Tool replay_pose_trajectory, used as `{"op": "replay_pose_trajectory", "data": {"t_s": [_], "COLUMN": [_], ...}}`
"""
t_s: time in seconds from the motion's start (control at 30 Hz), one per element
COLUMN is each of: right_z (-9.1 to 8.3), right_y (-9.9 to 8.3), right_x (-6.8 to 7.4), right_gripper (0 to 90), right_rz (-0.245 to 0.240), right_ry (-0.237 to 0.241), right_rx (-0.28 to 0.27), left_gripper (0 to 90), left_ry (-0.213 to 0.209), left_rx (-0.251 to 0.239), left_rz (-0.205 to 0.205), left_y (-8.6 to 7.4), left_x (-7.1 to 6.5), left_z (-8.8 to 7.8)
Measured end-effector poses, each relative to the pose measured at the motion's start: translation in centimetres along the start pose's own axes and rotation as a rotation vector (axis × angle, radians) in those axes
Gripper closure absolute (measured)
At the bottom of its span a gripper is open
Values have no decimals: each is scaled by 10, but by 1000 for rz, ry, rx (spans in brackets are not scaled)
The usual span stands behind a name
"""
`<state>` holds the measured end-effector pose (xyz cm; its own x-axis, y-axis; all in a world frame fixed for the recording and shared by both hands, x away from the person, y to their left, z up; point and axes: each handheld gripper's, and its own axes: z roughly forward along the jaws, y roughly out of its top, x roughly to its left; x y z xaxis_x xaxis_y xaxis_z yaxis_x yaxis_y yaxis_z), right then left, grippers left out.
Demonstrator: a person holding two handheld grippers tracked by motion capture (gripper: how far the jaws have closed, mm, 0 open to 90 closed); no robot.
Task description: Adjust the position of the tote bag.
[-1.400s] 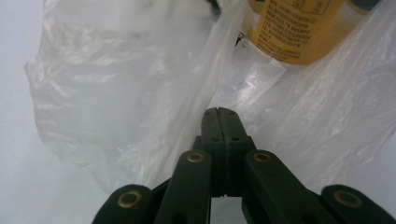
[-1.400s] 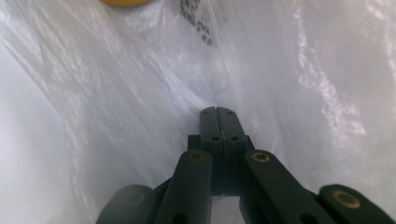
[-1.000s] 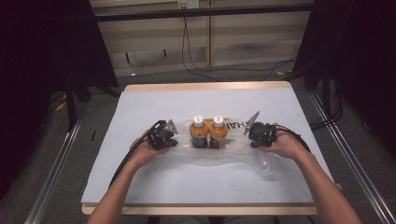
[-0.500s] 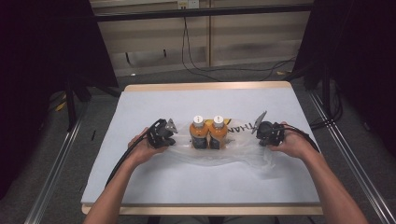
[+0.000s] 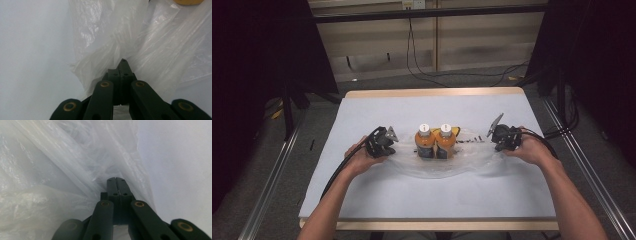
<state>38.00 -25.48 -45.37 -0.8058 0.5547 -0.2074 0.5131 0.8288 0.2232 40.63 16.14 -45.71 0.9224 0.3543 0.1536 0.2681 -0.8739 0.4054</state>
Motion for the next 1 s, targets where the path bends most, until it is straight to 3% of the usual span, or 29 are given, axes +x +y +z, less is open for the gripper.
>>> {"op": "replay_pose_trajectory", "data": {"t_s": [0.1,0.27,0.33,0.43,0.6,0.7,0.8,0.93,1.0], "right_z": [2,3,4,3,2,2,1,2,1], "right_y": [0,5,8,8,9,9,8,3,-1], "right_x": [-3,-2,-1,-1,4,5,6,4,3], "right_gripper": [900,900,900,900,900,900,900,900,900], "right_rz": [30,34,24,22,17,18,3,-7,20], "right_ry": [5,4,5,22,39,45,40,1,16], "right_rx": [-23,-42,-50,-57,-57,-63,-59,-50,-67], "left_gripper": [900,900,900,900,900,900,900,900,900], "left_ry": [-7,-33,-49,-86,-90,-88,-97,-81,-84], "left_rx": [-4,2,-28,-79,-57,-62,-79,-71,-78], "left_rz": [-7,-15,-19,-63,-38,-52,-92,-76,-86], "left_y": [-4,-13,-20,-30,-35,-39,-42,-42,-43], "left_x": [1,4,4,6,3,3,7,5,5], "left_z": [-2,-6,-8,-10,-14,-15,-15,-16,-15]}}
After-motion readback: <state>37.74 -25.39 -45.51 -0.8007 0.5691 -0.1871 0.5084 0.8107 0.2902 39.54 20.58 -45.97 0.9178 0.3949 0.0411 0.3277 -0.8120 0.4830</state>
